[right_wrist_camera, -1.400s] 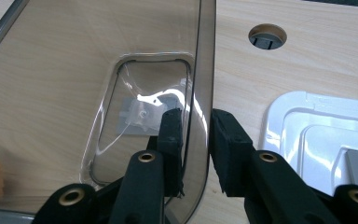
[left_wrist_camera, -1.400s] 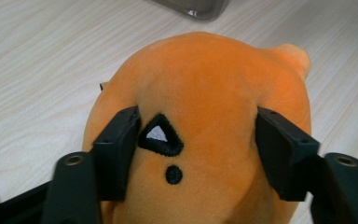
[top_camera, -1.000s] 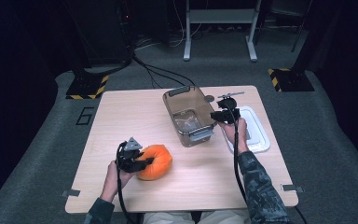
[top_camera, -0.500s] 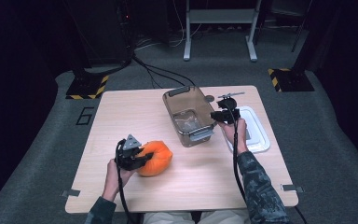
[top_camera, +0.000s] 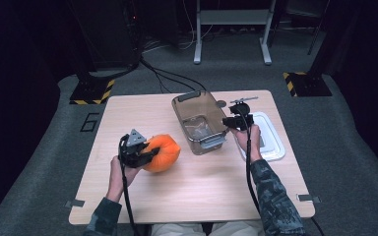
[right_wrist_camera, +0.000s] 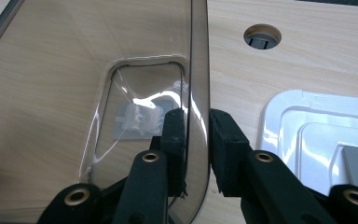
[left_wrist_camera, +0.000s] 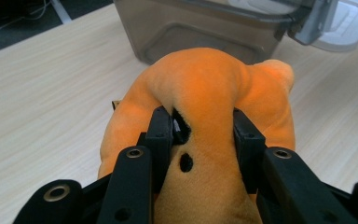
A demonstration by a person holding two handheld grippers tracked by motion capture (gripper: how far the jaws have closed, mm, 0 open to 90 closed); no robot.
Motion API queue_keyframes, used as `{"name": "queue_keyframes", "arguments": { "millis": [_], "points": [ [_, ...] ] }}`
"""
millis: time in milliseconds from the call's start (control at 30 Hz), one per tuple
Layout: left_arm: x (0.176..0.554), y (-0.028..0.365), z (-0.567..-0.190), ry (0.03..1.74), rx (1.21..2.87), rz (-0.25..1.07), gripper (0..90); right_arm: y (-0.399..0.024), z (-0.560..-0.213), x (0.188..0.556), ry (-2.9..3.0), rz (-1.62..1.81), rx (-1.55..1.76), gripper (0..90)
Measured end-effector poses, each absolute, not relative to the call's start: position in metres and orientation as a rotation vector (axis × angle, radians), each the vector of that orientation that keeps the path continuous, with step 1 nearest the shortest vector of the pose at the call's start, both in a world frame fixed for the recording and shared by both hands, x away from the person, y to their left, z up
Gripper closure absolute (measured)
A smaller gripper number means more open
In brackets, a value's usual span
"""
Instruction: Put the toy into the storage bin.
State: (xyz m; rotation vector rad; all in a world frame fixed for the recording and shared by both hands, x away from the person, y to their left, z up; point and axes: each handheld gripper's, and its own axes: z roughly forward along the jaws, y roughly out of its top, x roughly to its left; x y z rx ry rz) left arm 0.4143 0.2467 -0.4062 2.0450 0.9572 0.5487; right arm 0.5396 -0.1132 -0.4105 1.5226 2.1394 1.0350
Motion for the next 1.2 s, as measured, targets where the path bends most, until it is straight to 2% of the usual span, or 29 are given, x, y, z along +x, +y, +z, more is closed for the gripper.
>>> {"name": "queue_keyframes", "arguments": {
  "millis": [1200],
  "points": [
    [0.479, 0.215, -0.339, 0.889, 1.995, 0.669, 65.8, -0.113, -0.410, 0.539, 2.138, 1.023, 1.517, 76.6]
  ]
}}
